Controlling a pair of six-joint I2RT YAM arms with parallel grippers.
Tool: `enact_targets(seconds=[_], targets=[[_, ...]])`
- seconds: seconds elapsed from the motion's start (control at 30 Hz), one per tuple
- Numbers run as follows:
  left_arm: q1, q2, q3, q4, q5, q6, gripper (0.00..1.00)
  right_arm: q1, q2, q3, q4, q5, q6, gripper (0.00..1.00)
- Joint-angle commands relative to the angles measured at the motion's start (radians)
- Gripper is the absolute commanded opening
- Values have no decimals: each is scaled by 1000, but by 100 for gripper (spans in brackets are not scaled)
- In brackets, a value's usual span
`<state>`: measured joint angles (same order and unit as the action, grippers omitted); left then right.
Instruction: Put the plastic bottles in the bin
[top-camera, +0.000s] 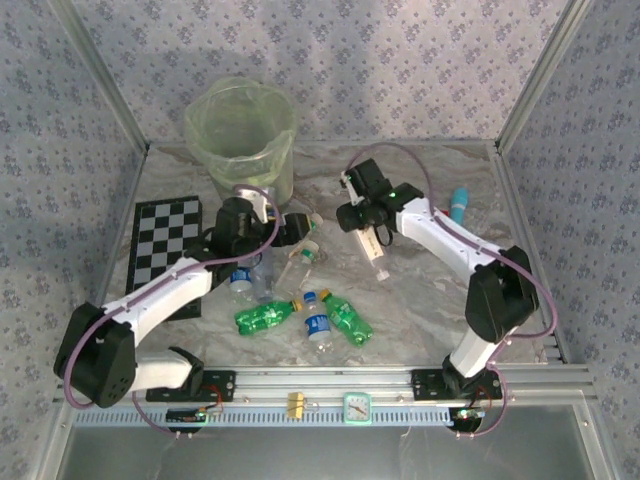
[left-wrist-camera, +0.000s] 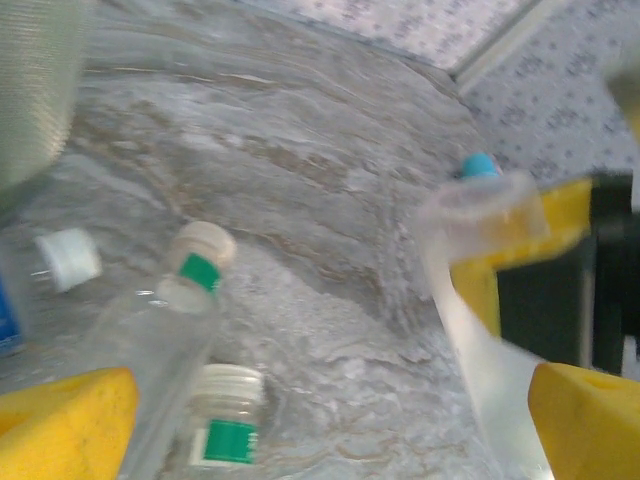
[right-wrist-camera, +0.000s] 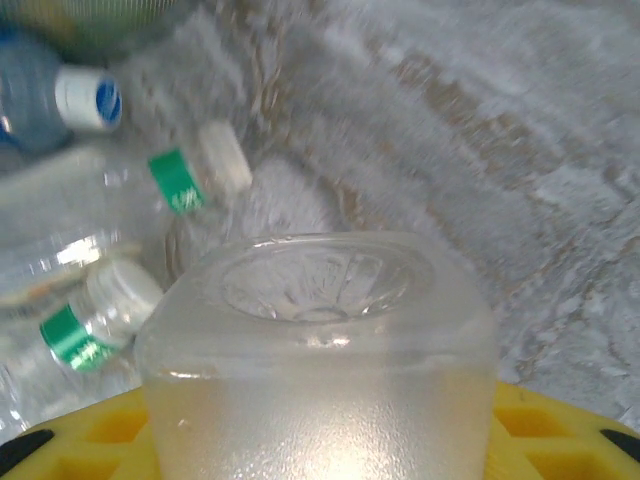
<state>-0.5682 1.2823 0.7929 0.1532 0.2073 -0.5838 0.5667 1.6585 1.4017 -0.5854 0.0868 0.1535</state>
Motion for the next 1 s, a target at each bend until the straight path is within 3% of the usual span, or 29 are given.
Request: enact_targets(seconds=[0.0, 0.33, 0.83, 0.97], targets=[[-47, 44, 62, 81, 66, 48, 100, -35, -56, -11, 129, -24, 145, 51], [-139, 188, 159, 167, 272, 43, 100, -68, -134, -68, 284, -227, 296, 51], [-163, 315, 279, 68, 241, 77, 99, -70, -182, -123, 381, -381, 393, 50], [-162, 328, 284, 63, 230, 67, 90, -70, -184, -125, 387, -382, 398, 50]])
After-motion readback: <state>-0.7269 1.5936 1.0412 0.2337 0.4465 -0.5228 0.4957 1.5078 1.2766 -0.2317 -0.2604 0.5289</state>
